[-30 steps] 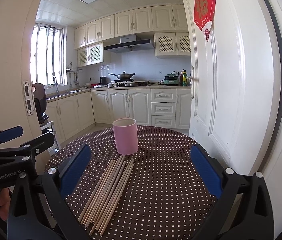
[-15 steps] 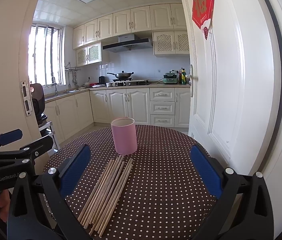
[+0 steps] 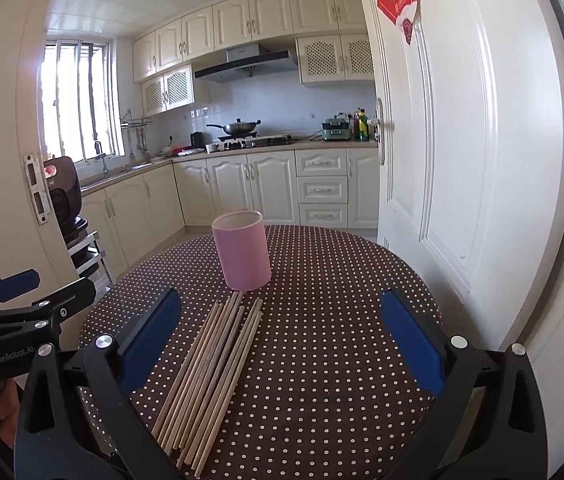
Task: Organize utensils
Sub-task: 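Lower the left gripper onto one wooden chopstick and close on it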
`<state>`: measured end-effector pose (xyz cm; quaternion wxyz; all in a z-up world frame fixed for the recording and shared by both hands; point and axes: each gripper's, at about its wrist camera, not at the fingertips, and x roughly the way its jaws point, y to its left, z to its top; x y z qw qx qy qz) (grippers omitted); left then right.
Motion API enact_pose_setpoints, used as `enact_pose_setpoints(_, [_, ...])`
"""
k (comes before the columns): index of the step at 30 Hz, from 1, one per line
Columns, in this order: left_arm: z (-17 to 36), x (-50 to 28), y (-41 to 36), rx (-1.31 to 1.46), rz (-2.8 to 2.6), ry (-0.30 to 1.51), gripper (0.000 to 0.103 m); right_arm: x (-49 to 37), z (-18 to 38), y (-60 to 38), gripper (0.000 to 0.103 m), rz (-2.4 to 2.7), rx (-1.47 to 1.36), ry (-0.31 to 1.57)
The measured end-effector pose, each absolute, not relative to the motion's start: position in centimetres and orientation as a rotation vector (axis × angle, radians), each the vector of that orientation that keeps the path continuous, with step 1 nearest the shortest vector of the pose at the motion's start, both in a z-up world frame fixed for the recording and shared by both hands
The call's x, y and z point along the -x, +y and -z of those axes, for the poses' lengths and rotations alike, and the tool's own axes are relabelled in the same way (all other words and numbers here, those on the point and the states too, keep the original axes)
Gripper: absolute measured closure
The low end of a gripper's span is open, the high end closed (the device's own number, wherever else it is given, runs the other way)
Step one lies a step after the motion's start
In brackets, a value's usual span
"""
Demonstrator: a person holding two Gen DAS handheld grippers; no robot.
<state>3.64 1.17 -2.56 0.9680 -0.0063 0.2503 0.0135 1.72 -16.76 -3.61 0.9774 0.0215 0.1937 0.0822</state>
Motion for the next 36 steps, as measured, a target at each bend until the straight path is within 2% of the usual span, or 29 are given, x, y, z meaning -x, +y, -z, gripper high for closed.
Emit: enact_pose_setpoints(36, [12.5,-15.4,1.6,0.033,0.015,0.945,0.006,-9.3,10.3,-15.5,0.007,-0.128,-0.020,0.627])
